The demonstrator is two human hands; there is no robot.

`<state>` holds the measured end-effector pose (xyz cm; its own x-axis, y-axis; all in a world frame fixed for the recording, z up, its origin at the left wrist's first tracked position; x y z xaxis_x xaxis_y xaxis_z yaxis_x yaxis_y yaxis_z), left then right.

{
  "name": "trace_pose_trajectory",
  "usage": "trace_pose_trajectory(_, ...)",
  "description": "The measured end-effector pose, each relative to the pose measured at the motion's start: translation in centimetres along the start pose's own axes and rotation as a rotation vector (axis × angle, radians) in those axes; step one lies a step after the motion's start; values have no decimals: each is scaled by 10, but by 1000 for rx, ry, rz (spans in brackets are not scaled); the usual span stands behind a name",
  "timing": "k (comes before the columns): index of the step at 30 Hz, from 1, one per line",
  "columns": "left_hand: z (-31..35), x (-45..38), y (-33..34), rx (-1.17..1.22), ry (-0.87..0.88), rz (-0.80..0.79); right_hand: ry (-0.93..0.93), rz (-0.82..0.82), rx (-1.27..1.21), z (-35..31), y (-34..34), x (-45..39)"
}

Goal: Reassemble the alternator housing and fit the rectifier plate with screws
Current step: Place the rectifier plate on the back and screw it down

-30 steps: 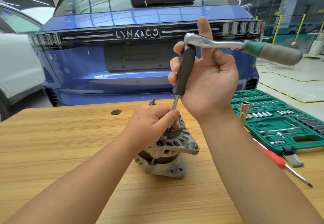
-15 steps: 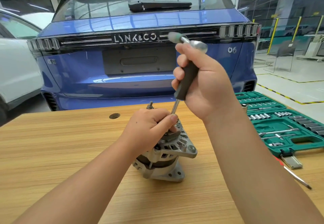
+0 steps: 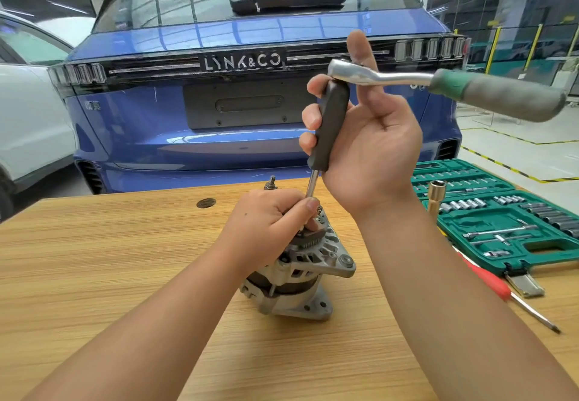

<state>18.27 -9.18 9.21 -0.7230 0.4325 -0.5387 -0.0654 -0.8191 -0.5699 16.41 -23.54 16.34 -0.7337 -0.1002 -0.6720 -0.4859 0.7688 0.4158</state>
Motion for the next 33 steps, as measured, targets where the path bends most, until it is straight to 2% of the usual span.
trace_pose_trajectory(2,0,0,0,-4,-1,-2,61,-43,-103,-2,-6,-1)
trace_pose_trajectory(5,-1,0,0,1,-5,0,99,-13,-104,-2,-8,-2)
trace_pose_trajectory(7,0,0,0,2,-10,-4,109,91,-45,-2,-2,-4)
trace_pose_trajectory(10,2,0,0,-13,-14,-23,32,393,176,-3,4,-4)
trace_pose_trajectory(12,2,-1,0,-15,-8,-27,1,507,294,-5,4,-5)
trace_pose_trajectory(16,2,-1,0,-36,11,-10,76,373,184,-6,7,-3)
trace_pose_trajectory(21,2,0,0,-22,29,-3,-169,166,375,-1,15,2)
trace_pose_trajectory(28,-1,0,1,-22,16,-5,-12,-30,47,-4,2,2)
trace_pose_trajectory(33,-3,0,1,-19,7,3,34,-26,39,-2,-3,-2)
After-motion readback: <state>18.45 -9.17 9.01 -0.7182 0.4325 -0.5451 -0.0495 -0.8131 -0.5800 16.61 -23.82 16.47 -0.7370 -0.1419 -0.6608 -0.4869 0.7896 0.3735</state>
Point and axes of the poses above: each hand's wrist, its own x-axis away from the middle knuckle, its own y-axis out of the palm, z = x × y, the point moved 1 cm from there along -x, towards the middle knuckle, and after that the axes turned 8 degrees about x, right-handed, at the moved point
